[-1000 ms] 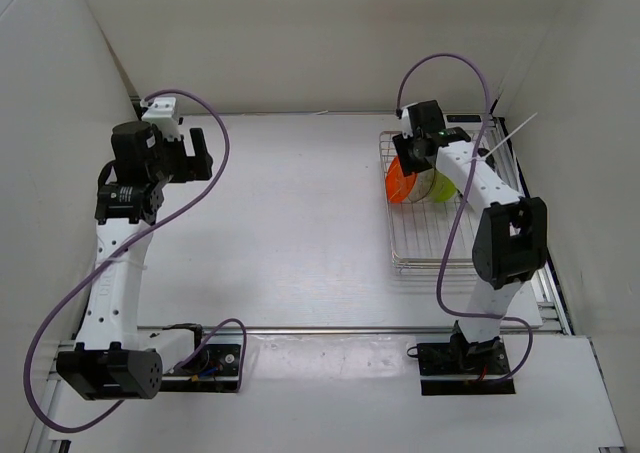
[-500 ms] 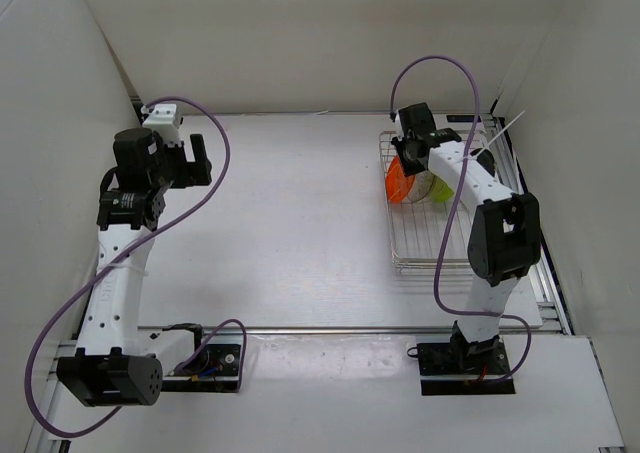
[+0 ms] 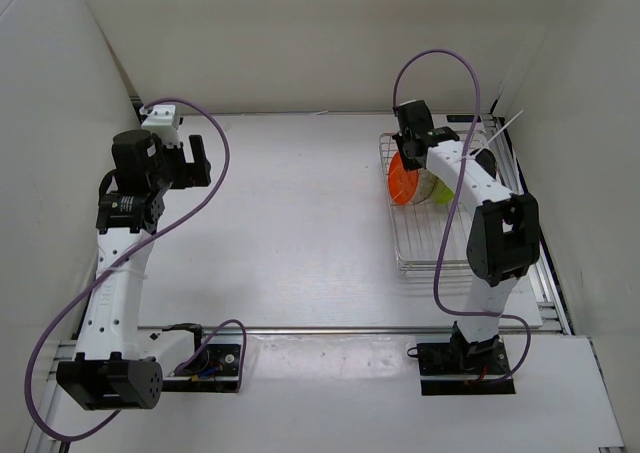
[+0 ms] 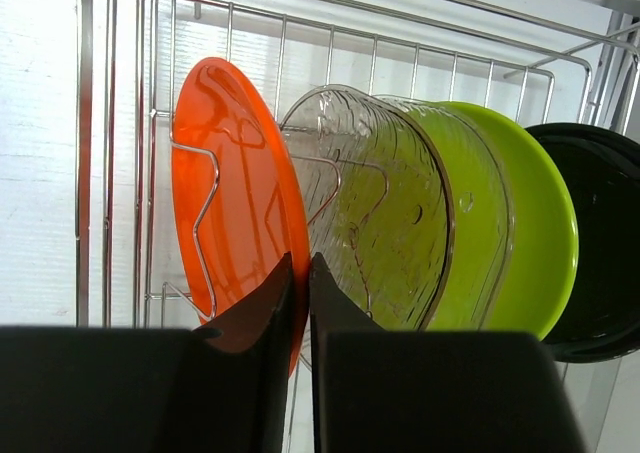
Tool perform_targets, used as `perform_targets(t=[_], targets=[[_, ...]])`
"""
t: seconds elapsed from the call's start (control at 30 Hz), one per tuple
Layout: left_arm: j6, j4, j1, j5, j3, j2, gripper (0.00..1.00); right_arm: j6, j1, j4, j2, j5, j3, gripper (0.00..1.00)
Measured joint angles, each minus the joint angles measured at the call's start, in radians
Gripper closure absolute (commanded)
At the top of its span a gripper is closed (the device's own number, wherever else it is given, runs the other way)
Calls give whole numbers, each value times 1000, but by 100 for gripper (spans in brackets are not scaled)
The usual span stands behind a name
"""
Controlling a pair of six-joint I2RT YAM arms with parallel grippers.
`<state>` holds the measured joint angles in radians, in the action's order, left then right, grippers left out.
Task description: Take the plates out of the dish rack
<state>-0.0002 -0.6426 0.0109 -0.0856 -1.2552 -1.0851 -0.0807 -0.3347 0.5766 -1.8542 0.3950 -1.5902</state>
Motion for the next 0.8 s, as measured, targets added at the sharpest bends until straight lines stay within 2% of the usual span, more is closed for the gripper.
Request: perform_targets(t=[0.27,0.33,0.8], targets=[[0,0,0,8,0,3,0,5,-25,25,0,60,-21,96],[0,0,0,11,0,3,0,11,-29,37,0,79,-32,100],[0,-1,0,18,-7,-8,0,54,-52,83,-2,239,-146,100]])
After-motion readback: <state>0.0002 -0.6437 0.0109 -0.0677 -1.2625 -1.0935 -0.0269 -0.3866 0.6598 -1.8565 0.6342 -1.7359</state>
